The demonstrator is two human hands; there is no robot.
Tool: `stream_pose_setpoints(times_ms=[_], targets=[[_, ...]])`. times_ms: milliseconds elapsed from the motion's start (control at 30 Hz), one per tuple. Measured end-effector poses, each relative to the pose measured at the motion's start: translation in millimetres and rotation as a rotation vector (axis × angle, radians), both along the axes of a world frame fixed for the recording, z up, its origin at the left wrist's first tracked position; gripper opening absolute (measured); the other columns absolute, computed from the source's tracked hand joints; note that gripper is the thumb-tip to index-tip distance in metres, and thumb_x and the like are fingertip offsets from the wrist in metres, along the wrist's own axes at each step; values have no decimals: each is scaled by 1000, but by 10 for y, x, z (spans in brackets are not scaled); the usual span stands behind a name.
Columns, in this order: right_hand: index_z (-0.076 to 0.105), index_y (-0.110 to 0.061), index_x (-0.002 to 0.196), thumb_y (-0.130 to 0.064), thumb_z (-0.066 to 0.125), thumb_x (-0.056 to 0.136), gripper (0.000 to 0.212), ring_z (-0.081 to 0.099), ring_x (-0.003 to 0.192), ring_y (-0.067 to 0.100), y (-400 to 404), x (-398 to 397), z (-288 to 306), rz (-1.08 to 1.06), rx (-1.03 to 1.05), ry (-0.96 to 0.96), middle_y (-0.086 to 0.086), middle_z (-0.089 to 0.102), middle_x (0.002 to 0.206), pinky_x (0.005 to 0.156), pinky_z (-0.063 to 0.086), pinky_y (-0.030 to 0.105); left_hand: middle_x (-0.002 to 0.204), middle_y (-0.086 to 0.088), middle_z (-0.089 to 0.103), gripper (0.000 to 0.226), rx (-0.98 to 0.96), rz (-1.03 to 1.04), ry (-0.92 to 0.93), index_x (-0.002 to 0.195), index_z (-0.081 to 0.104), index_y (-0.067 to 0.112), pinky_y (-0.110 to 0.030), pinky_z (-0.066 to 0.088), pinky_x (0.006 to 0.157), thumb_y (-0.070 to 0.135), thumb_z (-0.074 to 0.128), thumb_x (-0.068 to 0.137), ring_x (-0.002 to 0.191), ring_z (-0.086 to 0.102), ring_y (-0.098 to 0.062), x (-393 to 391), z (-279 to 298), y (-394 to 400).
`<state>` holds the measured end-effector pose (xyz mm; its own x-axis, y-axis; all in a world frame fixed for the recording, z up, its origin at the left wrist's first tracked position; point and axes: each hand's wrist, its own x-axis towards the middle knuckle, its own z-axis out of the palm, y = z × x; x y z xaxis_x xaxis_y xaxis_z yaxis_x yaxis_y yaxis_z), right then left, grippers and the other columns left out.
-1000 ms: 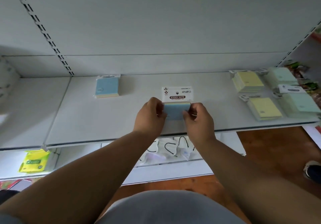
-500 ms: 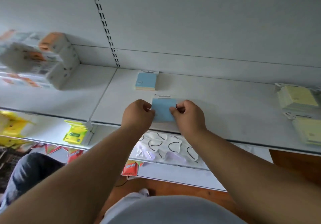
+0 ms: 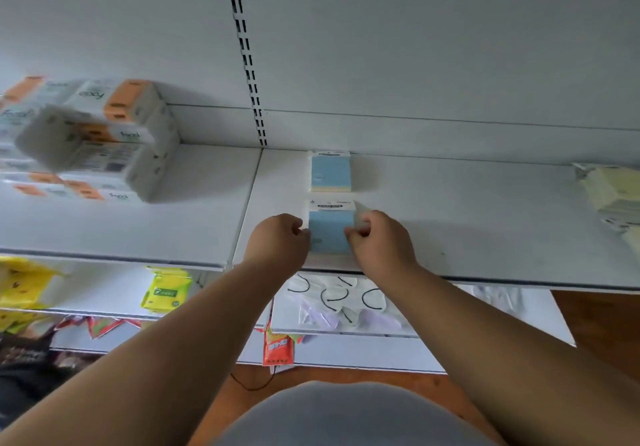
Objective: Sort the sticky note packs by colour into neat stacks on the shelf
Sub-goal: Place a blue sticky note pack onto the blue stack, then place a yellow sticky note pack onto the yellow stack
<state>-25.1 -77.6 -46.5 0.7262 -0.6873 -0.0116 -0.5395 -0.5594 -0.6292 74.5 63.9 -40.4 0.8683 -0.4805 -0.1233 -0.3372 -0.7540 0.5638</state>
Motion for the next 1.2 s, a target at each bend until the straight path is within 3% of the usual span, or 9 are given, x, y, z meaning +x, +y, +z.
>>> stream_pose_setpoints(times_ms=[67, 133, 300, 567, 800, 967, 1100, 1200], targets=[[55, -17, 96, -41, 67, 82, 30, 55, 76, 16, 11, -93, -13, 44, -18, -31, -6, 58, 86, 65, 42, 29, 105, 3, 63, 43, -65, -69, 26, 124, 56, 26, -24, 44, 72, 34, 64, 82, 85, 59, -14, -62, -35, 96], [55, -19, 100, -44, 74, 76, 39, 58, 80, 14, 31, -164, -9, 151, -27, 3, -6, 60, 93, 68, 48, 29, 111, 5, 59, 62, -46, -193, -19, 133, 46, 27, -24, 48, 73, 36, 72, 77, 89, 59, -12, -105, -58, 140], [58, -14, 114, -28, 77, 75, 45, 61, 95, 24, 35, -148, 14, 257, -121, 77, 6, 63, 109, 82, 50, 35, 108, -1, 60, 46, 19, -273, -93, 122, 53, 24, -31, 53, 81, 27, 71, 80, 89, 60, -18, -7, -20, 71], [61, -13, 106, -28, 74, 78, 34, 58, 86, 25, 66, -198, 16, 289, -241, 80, 6, 62, 96, 68, 38, 28, 113, -3, 61, 45, 13, -320, -140, 125, 56, 20, -31, 53, 83, 28, 69, 82, 94, 62, -21, -31, -78, 118], [62, -12, 99, -29, 76, 76, 32, 59, 86, 25, 39, -207, 65, 323, -233, 103, 6, 62, 96, 74, 49, 35, 110, -5, 62, 44, 12, -345, -154, 124, 58, 19, -31, 52, 82, 24, 66, 81, 94, 60, -22, -5, -70, 111], [63, -17, 94, -39, 67, 83, 25, 55, 79, 19, 24, -202, 132, 330, -214, 74, -1, 55, 90, 69, 47, 30, 110, -1, 59, 57, 57, -354, -161, 128, 49, 28, -31, 52, 79, 41, 72, 77, 94, 58, -20, -17, -53, 160], [64, -6, 91, -16, 59, 88, 11, 57, 80, 27, -83, -269, 255, 214, -338, -78, 10, 54, 97, 72, 48, 35, 111, -3, 56, 48, -110, -329, -331, 123, 49, 24, -34, 54, 77, 47, 63, 83, 93, 57, -24, -127, 45, 122], [63, -8, 97, -17, 60, 87, 14, 58, 84, 24, -257, -360, 394, 144, -380, -92, 8, 56, 101, 71, 49, 33, 107, -1, 59, 33, -215, -393, -316, 115, 57, 22, -34, 54, 78, 38, 62, 86, 90, 59, -22, -273, 187, -110]])
